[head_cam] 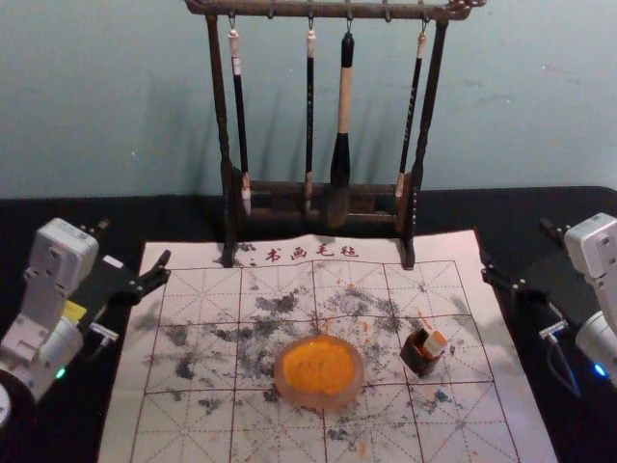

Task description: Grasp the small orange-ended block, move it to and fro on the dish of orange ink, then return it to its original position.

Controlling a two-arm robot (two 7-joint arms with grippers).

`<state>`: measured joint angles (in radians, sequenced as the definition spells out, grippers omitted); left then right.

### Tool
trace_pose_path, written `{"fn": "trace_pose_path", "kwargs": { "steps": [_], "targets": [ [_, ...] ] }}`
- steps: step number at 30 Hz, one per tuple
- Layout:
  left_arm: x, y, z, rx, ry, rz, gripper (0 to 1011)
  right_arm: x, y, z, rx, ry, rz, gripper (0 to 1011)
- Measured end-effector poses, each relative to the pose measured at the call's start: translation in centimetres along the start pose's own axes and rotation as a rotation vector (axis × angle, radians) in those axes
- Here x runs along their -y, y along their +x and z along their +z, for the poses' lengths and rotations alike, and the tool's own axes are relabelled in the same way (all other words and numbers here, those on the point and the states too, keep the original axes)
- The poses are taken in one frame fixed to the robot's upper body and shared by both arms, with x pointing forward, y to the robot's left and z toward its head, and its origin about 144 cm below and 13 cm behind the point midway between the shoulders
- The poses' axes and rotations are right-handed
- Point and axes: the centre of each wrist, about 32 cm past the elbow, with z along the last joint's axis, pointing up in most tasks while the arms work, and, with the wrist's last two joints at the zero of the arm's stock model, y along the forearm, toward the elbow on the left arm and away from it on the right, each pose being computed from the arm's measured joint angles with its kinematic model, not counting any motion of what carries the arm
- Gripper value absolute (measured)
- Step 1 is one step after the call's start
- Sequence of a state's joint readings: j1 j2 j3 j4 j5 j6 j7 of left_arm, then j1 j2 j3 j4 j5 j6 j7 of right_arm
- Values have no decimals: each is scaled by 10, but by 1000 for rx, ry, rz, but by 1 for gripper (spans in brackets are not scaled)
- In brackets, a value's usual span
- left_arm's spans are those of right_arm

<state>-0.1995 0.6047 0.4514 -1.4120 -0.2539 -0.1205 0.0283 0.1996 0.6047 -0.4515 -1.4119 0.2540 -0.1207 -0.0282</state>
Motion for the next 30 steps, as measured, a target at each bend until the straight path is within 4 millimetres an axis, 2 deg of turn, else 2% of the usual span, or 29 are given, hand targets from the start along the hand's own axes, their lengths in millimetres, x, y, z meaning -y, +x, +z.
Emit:
{"fn": "trace_pose_path", "kwargs": {
  "steps": [30],
  "targets": [
    [0, 0, 0, 0, 0, 0, 1001, 0, 0, 0, 0, 0, 0, 1000]
  ]
}}
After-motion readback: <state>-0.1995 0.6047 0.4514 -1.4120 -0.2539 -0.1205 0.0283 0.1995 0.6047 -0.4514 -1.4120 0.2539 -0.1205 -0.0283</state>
